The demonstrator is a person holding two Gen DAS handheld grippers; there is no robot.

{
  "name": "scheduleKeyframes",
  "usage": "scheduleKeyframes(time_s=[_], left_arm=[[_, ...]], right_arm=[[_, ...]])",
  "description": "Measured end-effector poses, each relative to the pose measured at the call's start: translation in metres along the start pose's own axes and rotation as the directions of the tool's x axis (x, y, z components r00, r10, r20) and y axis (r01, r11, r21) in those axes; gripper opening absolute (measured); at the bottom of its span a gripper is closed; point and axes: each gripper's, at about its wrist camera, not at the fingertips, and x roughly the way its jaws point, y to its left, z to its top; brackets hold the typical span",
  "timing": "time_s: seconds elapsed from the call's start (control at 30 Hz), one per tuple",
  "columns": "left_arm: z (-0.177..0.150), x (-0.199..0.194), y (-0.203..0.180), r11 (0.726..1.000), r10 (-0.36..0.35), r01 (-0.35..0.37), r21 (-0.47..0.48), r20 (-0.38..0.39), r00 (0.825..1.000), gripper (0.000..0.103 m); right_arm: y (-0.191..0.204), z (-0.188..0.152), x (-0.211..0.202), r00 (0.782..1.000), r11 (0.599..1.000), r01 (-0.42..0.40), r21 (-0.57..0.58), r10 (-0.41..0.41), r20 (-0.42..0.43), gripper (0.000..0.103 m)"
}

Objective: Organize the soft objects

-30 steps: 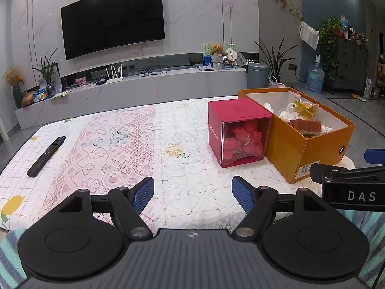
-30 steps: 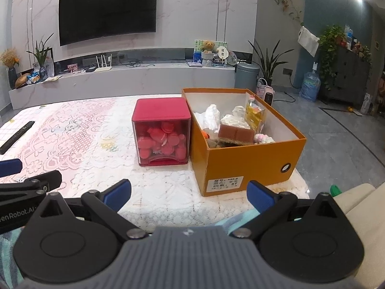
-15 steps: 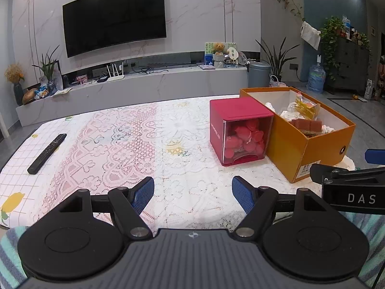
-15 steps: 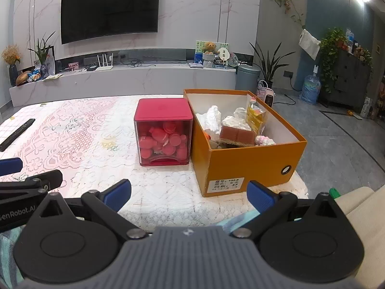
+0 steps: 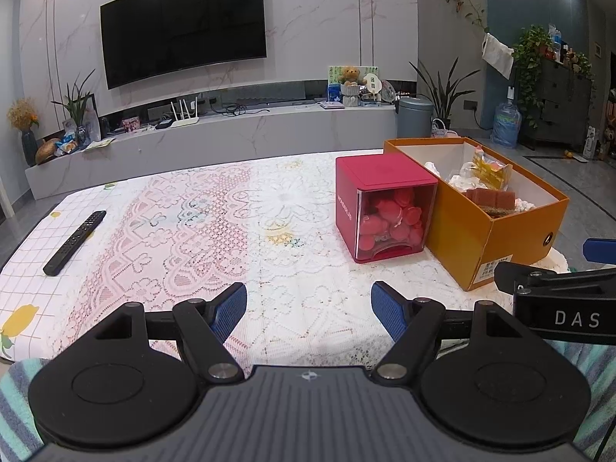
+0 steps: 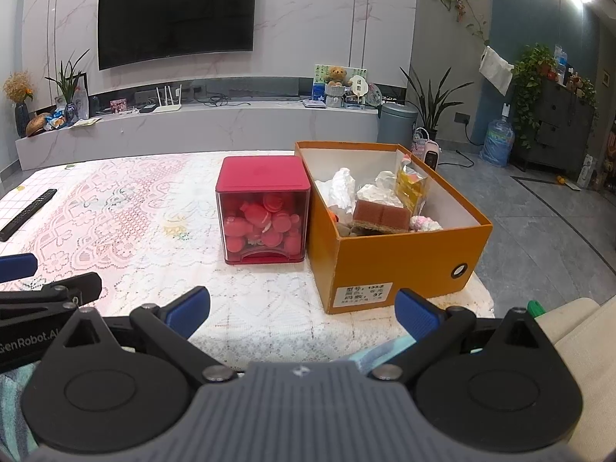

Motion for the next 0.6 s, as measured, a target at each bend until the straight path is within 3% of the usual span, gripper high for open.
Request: scheduleKeyframes(time_s=[0.6], left_arm=[[0.0004,-0.0018,-0.0022,1.0,-0.004,0.004,0.0,0.001,1.0,0.087]], right_arm=[[0.0003,-0.0022,0.0012,1.0,1.0,-0.002,-0.006,0.002,0.004,0.1]])
